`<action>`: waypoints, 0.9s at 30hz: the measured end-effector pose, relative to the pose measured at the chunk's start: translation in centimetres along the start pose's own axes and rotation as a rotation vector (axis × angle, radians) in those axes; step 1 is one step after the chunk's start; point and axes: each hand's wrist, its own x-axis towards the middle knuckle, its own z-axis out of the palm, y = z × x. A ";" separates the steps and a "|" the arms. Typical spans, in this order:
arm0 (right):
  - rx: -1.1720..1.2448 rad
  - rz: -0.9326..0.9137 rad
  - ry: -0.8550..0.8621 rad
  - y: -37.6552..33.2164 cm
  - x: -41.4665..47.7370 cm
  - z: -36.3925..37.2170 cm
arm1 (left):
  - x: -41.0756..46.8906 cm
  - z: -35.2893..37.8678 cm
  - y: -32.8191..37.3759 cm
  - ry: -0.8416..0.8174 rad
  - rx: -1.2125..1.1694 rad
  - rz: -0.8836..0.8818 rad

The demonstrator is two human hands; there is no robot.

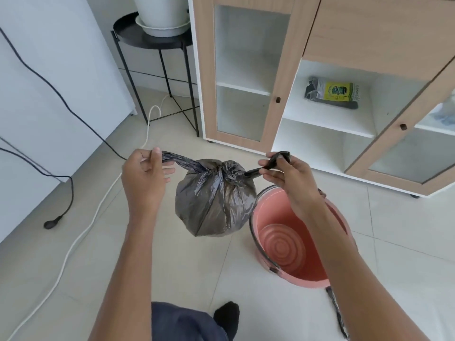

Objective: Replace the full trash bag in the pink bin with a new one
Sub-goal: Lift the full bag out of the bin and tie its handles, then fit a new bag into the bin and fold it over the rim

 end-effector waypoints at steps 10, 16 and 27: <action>-0.801 -0.036 -0.027 12.3 4.4 5.1 | 1.5 0.3 -14.3 -0.332 0.503 -0.272; -1.080 -0.018 -0.023 15.6 5.0 3.5 | 1.2 2.1 -16.4 -0.385 0.624 -0.315; -1.072 0.032 -0.083 15.8 5.0 0.9 | 1.0 3.3 -15.2 -0.418 0.830 -0.247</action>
